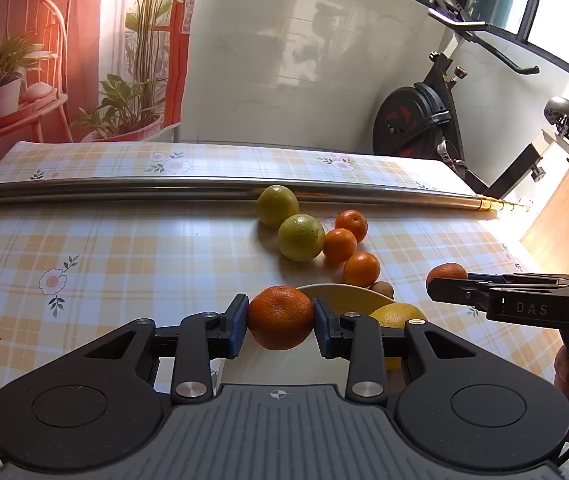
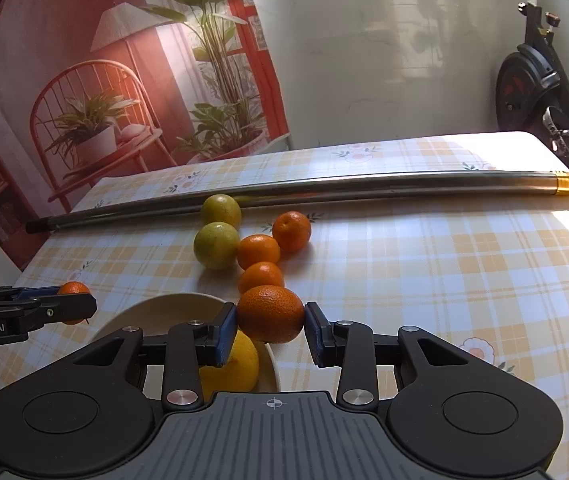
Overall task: Organize fruits
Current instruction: 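Carry both mandarins with both tools over the white plate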
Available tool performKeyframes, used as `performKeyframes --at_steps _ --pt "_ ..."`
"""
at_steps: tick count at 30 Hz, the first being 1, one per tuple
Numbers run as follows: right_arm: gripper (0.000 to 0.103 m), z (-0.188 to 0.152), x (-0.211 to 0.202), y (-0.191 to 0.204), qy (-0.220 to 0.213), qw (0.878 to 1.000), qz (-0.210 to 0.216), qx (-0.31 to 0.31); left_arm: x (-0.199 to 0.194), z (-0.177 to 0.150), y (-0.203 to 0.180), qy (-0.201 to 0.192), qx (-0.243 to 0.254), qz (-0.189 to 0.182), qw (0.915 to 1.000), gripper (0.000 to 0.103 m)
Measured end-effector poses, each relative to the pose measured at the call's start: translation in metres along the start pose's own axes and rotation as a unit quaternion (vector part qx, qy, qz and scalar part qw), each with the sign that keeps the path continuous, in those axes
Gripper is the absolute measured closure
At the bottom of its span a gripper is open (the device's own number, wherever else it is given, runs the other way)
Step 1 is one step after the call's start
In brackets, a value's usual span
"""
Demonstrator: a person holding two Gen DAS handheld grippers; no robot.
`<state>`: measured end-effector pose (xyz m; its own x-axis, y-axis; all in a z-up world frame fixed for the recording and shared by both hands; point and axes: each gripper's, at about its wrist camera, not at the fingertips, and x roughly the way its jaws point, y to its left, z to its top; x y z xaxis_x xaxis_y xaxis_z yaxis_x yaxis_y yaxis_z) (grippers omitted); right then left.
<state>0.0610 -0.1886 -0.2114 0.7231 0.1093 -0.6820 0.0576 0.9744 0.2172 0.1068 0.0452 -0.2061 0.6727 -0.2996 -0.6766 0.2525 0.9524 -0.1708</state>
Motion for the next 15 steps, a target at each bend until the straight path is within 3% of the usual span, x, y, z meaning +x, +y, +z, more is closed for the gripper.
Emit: performKeyframes --at_steps 15 --pt "0.070 -0.027 -0.027 0.025 0.011 1.000 0.011 -0.018 -0.018 -0.027 -0.001 0.001 -0.002 -0.001 1.0000 0.067"
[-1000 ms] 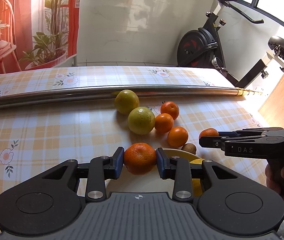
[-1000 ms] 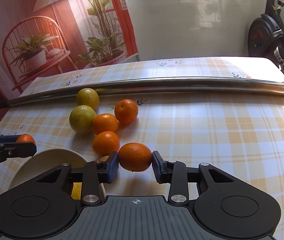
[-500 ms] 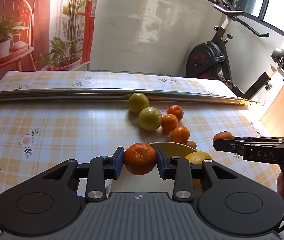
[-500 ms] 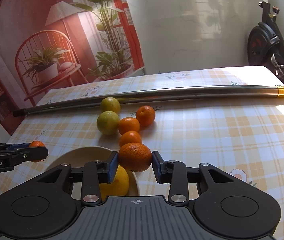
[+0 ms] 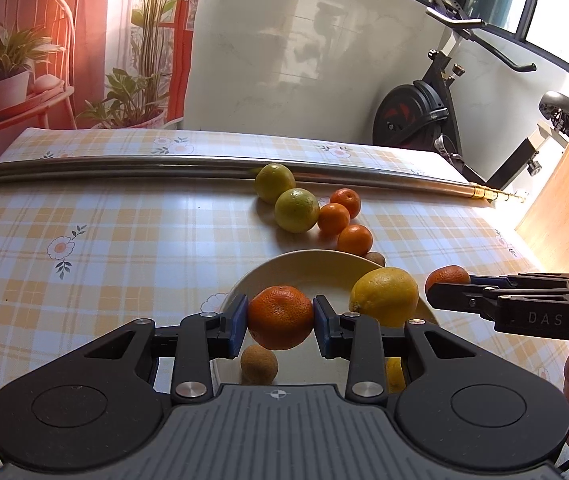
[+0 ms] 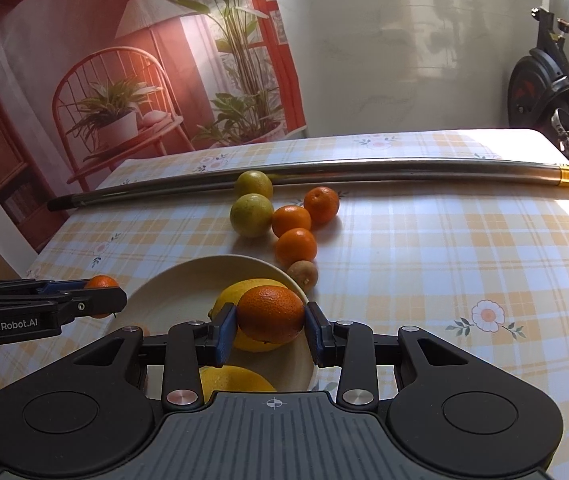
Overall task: Organize fruits
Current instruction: 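Carry both mandarins with both tools over the white plate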
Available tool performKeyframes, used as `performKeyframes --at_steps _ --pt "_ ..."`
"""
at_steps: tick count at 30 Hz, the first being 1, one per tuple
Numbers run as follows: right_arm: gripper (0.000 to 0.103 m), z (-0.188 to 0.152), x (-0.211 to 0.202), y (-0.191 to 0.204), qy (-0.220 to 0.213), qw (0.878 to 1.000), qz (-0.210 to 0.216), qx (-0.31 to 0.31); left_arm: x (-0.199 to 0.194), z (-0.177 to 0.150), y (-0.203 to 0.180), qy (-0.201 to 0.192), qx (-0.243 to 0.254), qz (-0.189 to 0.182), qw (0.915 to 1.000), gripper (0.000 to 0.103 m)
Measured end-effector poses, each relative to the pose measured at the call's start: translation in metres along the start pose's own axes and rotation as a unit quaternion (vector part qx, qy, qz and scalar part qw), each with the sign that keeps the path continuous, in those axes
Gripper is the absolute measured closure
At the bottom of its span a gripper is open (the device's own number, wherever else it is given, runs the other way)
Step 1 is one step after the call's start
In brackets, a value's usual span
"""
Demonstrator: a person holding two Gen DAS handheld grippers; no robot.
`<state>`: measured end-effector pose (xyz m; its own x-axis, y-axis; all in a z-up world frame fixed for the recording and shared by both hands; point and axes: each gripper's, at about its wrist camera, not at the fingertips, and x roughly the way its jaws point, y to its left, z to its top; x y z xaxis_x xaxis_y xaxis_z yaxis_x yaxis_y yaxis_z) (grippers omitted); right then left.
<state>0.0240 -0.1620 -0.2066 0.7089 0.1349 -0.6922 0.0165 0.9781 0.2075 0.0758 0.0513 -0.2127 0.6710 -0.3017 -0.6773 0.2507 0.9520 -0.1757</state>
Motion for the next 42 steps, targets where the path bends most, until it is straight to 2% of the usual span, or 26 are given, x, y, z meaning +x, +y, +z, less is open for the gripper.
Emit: performKeyframes --at_steps 16,34,42 --pt "0.069 -0.014 0.017 -0.004 0.032 0.999 -0.001 0.008 0.012 -0.006 0.006 0.016 -0.007 -0.001 0.9998 0.067" --pt "0.068 -0.012 0.015 -0.012 0.019 1.000 -0.012 0.018 0.018 -0.006 0.009 0.020 -0.013 0.008 0.9997 0.067" --pt "0.068 -0.013 0.015 -0.015 0.013 0.999 -0.015 0.026 0.027 -0.002 0.008 0.017 0.003 0.016 0.9997 0.067"
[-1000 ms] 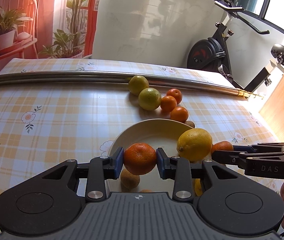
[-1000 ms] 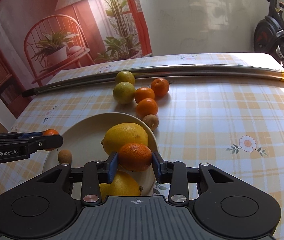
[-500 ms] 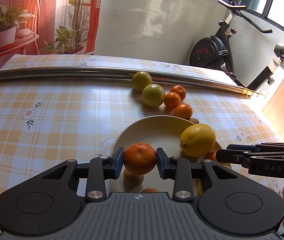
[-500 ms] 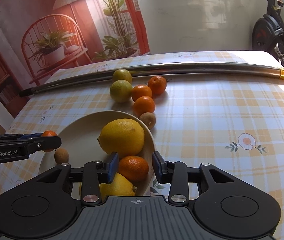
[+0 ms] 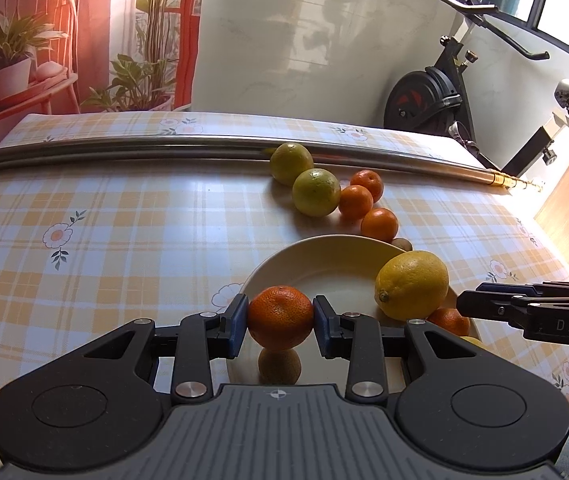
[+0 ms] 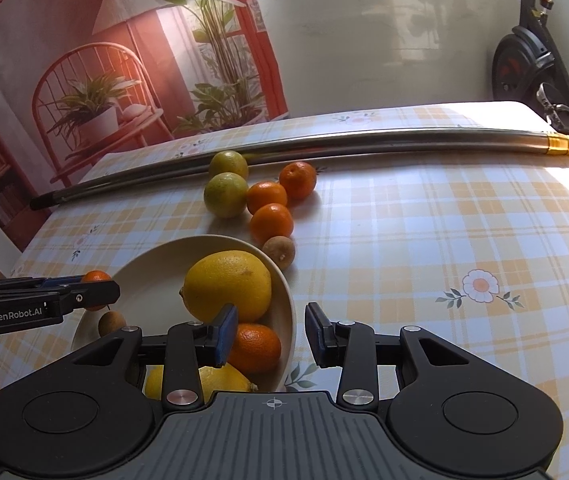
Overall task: Organize fruits
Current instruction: 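Carry both mandarins with both tools over the white plate, then lower both mandarins onto the white plate and open both tools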
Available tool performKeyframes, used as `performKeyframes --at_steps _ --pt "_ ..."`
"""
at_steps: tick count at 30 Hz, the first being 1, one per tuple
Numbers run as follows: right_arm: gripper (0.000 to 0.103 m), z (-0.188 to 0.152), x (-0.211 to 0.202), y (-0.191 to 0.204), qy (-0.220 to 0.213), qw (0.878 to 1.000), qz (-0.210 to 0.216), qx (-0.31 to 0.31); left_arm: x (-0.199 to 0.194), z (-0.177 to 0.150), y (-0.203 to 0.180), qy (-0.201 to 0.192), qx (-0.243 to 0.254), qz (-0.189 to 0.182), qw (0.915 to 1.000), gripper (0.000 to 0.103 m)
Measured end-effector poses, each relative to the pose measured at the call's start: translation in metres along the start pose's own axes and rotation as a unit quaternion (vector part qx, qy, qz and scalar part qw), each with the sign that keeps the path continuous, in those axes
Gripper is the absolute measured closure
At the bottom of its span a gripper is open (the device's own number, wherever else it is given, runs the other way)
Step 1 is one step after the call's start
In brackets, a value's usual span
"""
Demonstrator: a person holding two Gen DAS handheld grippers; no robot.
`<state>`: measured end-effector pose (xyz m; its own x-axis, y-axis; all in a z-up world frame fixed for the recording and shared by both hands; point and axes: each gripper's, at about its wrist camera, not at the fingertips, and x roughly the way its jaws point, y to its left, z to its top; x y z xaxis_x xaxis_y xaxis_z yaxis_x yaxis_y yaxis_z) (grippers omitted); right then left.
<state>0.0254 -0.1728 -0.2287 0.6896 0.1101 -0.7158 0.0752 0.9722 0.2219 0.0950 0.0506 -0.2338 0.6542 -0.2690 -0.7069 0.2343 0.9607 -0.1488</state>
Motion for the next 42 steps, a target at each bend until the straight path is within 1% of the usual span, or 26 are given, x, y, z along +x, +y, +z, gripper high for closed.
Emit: performKeyframes --at_steps 6,9,10,15,18,21,22,23,25,26,30,34,39,40,42 --pt "0.068 0.002 0.001 -0.004 0.002 1.000 0.001 0.012 0.014 0.006 -0.002 0.002 0.020 0.011 0.9997 0.067" --pt "0.068 0.004 0.002 -0.008 -0.002 1.000 0.002 0.016 0.016 0.007 -0.006 0.001 0.036 0.020 0.9991 0.067" --pt "0.068 0.004 0.003 -0.009 -0.003 1.000 0.001 0.017 0.016 0.007 -0.007 -0.001 0.038 0.019 0.9991 0.065" --pt "0.068 0.000 0.007 -0.012 0.001 1.000 0.001 0.022 0.013 0.002 -0.011 -0.008 0.055 0.027 0.9981 0.065" --pt "0.068 0.001 0.007 -0.015 0.003 1.000 0.002 0.031 0.010 0.003 -0.009 -0.004 0.042 0.027 0.9987 0.065" --pt "0.068 0.002 0.008 -0.015 -0.004 1.000 -0.002 0.027 0.006 0.002 -0.003 -0.012 0.023 0.021 0.9994 0.064" --pt "0.068 0.001 0.008 -0.014 -0.005 1.000 -0.004 0.025 0.005 0.001 -0.002 -0.014 0.017 0.024 0.9995 0.061" --pt "0.068 0.000 0.008 -0.014 -0.006 1.000 -0.006 0.023 0.003 -0.001 -0.002 -0.018 0.008 0.026 0.9995 0.059" --pt "0.068 -0.004 0.008 -0.013 -0.006 1.000 -0.007 0.020 0.000 -0.005 -0.001 -0.023 -0.009 0.024 0.9994 0.052" --pt "0.068 -0.005 0.007 -0.013 -0.008 1.000 -0.008 0.017 -0.003 -0.007 0.000 -0.026 -0.017 0.022 0.9993 0.051" --pt "0.068 -0.003 0.006 -0.012 -0.012 1.000 -0.011 0.014 -0.012 -0.010 0.000 -0.038 -0.019 0.028 0.9987 0.048" --pt "0.068 -0.002 0.004 -0.012 -0.017 1.000 -0.011 0.014 -0.019 -0.008 0.001 -0.046 -0.028 0.025 0.9982 0.041" --pt "0.068 0.003 0.002 -0.015 -0.023 1.000 -0.012 0.012 -0.016 -0.003 -0.001 -0.038 -0.035 0.023 0.9984 0.038" --pt "0.068 0.004 0.001 -0.016 -0.025 1.000 -0.013 0.011 -0.015 -0.001 -0.001 -0.035 -0.035 0.023 0.9985 0.036" --pt "0.068 0.010 0.000 -0.020 -0.031 0.999 -0.017 0.010 -0.013 0.006 -0.003 -0.029 -0.033 0.018 0.9989 0.035"
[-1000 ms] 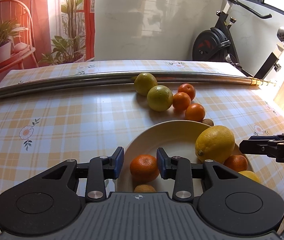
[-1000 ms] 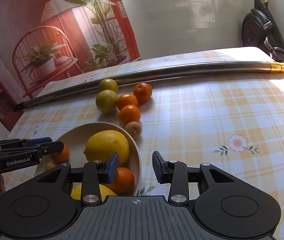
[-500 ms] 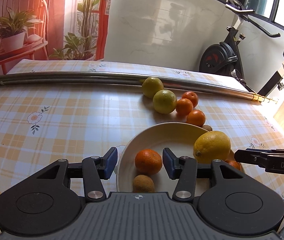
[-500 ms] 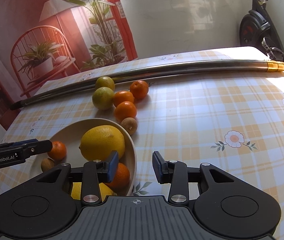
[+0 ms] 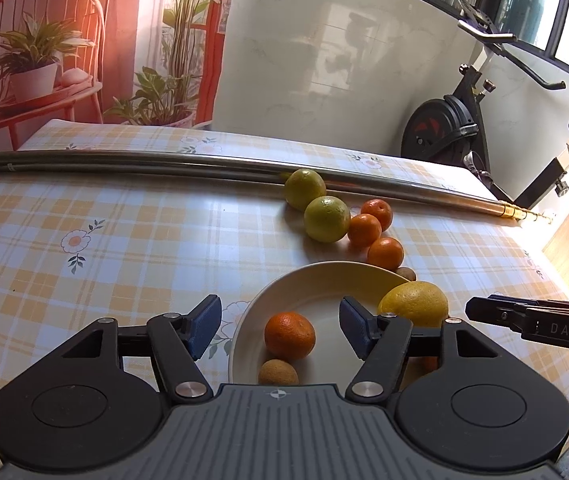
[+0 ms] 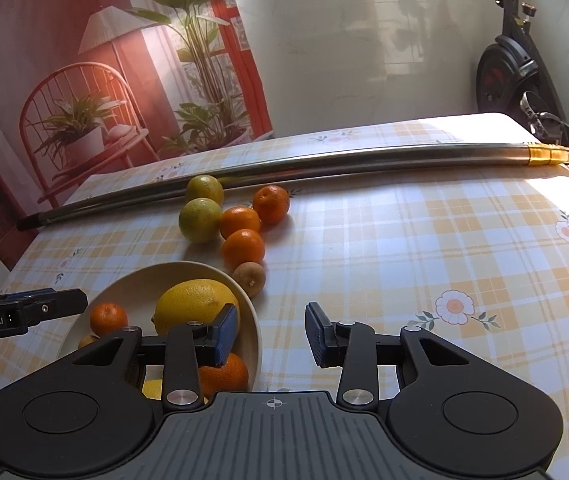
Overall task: Organize fruits
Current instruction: 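Lower both mandarins onto the white plate and open both tools, then close the left tool on a brown kiwi while the right tool moves toward the mandarins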
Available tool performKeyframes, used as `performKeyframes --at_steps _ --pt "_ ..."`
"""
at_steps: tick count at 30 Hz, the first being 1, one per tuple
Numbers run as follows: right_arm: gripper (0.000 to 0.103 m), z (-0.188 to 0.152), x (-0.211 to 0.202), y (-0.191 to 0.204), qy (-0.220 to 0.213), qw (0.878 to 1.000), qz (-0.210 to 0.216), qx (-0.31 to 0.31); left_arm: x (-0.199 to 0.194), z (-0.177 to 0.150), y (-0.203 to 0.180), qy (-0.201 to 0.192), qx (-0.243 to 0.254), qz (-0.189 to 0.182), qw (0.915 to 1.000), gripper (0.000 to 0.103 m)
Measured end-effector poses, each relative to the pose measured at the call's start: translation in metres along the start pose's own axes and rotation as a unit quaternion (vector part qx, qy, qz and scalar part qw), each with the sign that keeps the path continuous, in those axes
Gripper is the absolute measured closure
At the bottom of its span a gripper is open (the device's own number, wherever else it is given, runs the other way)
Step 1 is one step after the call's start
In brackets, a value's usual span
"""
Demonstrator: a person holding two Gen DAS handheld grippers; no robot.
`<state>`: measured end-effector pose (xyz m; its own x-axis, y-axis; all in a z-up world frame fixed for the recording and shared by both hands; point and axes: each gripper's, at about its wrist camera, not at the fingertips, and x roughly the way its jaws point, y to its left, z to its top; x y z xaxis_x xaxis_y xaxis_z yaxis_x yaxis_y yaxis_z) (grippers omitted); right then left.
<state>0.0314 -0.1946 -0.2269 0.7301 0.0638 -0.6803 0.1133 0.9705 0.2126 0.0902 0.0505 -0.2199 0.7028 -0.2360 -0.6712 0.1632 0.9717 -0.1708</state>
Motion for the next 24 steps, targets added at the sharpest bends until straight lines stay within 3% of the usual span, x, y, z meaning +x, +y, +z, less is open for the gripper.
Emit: performKeyframes --at_steps 6,10,14,20,24 --pt "0.068 0.024 0.000 -0.017 -0.021 1.000 -0.015 0.004 0.015 0.032 -0.020 0.029 0.013 -0.032 0.9990 0.039" --pt "0.068 0.037 -0.001 -0.028 -0.034 0.999 -0.024 0.000 0.037 0.051 -0.039 0.060 0.010 -0.062 0.9962 0.054" --pt "0.068 0.045 -0.001 -0.039 -0.044 0.999 -0.031 0.001 0.065 0.063 -0.061 0.096 0.026 -0.078 0.9920 0.062" --pt "0.068 0.045 0.001 -0.058 -0.047 0.998 -0.030 0.024 0.107 0.065 -0.086 0.167 0.054 -0.081 0.9811 0.062" --pt "0.068 0.041 0.002 -0.067 -0.045 0.998 -0.028 0.036 0.122 0.063 -0.093 0.188 0.063 -0.077 0.9771 0.063"
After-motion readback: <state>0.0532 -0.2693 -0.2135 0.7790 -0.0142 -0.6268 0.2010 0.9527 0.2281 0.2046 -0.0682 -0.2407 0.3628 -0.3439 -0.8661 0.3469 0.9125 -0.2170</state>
